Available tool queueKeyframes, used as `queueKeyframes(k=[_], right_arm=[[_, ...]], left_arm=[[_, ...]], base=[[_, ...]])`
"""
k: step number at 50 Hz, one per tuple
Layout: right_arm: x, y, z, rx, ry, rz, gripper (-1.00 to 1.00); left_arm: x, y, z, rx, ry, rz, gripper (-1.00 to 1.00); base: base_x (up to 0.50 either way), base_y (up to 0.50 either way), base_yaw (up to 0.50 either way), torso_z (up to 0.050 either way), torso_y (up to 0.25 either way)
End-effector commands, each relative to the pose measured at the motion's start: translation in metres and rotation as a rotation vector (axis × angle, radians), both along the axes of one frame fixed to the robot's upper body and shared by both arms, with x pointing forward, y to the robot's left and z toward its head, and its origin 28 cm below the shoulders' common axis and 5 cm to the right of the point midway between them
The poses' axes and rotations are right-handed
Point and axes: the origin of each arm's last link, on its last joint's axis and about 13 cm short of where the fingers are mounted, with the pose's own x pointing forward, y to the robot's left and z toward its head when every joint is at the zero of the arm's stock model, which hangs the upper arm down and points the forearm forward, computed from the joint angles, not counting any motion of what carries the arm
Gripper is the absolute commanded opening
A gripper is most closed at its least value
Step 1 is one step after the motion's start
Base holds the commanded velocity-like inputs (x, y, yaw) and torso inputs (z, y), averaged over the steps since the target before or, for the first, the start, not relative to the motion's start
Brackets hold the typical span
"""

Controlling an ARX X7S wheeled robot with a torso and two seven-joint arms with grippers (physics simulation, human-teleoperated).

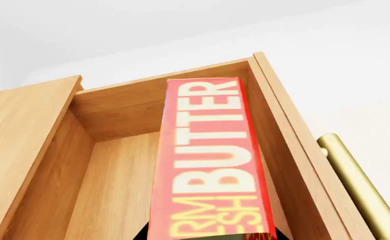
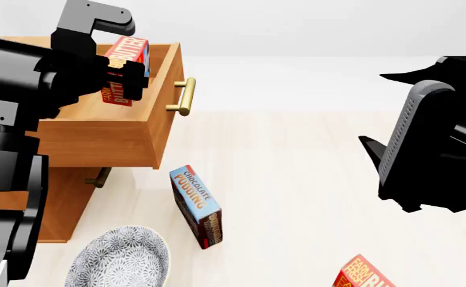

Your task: Put the butter at the front in the top drawer of the cabinet and close it.

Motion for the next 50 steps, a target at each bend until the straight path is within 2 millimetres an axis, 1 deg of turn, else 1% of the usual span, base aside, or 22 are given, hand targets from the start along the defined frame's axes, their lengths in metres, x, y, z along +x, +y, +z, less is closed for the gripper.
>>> queueKeyframes(k=[1, 26, 50], right_arm=[[0.000, 0.000, 0.000, -0.001, 0.001, 0.000, 1.00], [-0.001, 0.000, 0.000, 0.000, 0.002, 0.000, 1.00], [0.001, 0.001, 0.000, -0.002, 0.005, 0.000, 1.00]], left_arm=[[-0.002, 0.002, 0.004, 0.009, -0.029, 0.018, -1.00], [-0.003, 0.001, -0.010, 0.024, 0.005, 0.005, -1.00], [-0.004, 0.001, -0.018, 0.027, 0.022, 0.000, -1.00]], base=[[0.00, 0.00, 0.00, 0.000, 0.000], [0.00, 0.00, 0.00, 0.001, 0.001], [0.00, 0.00, 0.00, 0.000, 0.001]])
